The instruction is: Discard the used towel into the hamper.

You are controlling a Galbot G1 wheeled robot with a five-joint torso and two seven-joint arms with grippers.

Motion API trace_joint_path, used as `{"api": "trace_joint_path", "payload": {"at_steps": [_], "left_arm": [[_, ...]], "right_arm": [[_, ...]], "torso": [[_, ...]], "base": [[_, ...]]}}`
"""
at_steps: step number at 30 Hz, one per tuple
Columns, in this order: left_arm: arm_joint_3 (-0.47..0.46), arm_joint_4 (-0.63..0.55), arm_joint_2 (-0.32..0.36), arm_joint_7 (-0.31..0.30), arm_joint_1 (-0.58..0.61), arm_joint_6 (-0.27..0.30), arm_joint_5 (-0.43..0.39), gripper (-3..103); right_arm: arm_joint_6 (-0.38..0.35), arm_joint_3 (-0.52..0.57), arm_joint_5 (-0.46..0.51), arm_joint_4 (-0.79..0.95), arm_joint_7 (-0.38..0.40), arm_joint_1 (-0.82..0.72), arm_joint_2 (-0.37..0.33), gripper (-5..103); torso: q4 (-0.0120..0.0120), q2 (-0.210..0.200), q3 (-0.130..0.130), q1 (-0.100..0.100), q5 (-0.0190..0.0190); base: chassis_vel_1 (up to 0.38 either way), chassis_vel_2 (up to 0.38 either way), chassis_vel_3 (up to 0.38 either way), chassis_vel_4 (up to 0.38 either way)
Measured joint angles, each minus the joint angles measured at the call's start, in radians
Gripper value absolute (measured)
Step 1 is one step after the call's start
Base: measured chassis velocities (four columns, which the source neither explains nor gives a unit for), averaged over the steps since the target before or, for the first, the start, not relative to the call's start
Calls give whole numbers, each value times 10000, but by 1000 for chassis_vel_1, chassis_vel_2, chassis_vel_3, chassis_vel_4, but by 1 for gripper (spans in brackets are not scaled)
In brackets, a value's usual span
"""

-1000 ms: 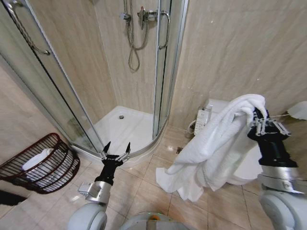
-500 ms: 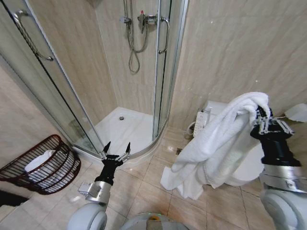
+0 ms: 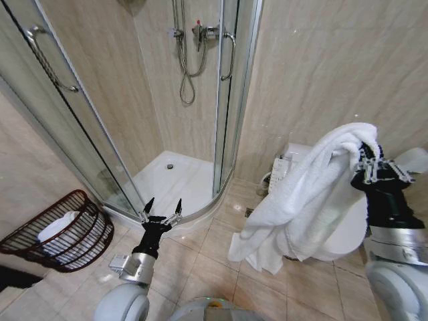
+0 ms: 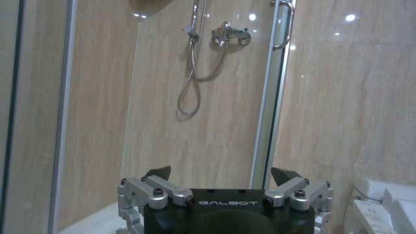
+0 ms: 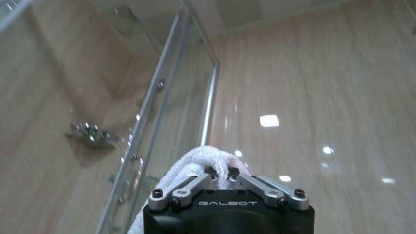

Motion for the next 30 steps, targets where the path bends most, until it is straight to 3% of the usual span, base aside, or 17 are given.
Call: {"api": "trace_joint_path", "payload": {"at_steps": [11, 30], "left_arm": [[-1, 0, 0, 0, 0, 0, 0, 100], [0, 0, 0, 0, 0, 0, 0, 100]], "right_arm": [[176, -130, 804, 0, -154, 350, -217, 3], [295, -48, 894, 0, -371, 503, -258, 3]], "torso": [[-1, 500, 285, 215, 1], [0, 1262, 724, 538, 1]], "base": [[0, 0, 0, 0], [0, 0, 0, 0]]}}
